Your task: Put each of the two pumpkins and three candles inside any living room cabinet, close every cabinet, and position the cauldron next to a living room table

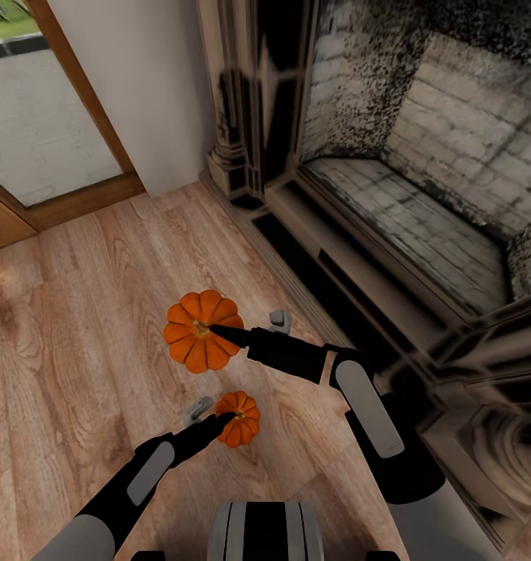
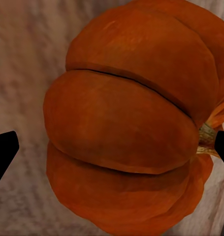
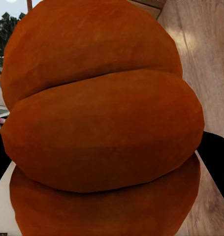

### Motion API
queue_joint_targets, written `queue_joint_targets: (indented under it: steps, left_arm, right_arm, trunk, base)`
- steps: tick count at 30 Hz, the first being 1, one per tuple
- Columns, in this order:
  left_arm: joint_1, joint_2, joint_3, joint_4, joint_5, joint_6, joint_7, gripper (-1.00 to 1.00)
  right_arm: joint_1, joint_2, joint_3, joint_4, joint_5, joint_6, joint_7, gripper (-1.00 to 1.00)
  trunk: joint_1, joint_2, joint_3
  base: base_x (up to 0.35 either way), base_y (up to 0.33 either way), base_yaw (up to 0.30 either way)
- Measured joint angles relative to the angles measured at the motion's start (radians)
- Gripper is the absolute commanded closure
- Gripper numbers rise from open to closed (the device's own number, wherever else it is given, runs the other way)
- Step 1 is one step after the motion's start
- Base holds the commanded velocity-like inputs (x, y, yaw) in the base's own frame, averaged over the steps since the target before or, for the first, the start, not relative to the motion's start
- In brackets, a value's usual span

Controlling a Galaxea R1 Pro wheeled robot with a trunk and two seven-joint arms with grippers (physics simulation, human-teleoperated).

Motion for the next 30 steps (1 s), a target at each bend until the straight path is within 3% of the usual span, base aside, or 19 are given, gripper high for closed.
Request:
queue_joint_targets:
  steps: [8, 9, 30]
  left_arm:
    - [0.000, 0.000, 0.000, 0.000, 0.000, 0.000, 0.000, -1.00]
    - [-0.001, -0.001, 0.000, 0.000, -0.001, 0.000, 0.000, 1.00]
    - [0.000, -0.001, 0.000, -0.002, 0.005, 0.000, 0.000, 1.00]
  right_arm:
    - [0.000, 0.000, 0.000, 0.000, -0.001, 0.000, 0.001, 1.00]
    - [0.000, 0.000, 0.000, 0.000, -0.001, 0.001, 0.001, 1.00]
    - [0.000, 0.000, -0.002, 0.000, 0.000, 0.001, 0.012, 1.00]
  trunk:
    - [0.000, 0.000, 0.000]
    - [0.000, 0.000, 0.000]
    - [0.000, 0.000, 0.000]
  base:
    - [0.000, 0.000, 0.000]
    - [0.000, 0.000, 0.000]
    - [0.000, 0.000, 0.000]
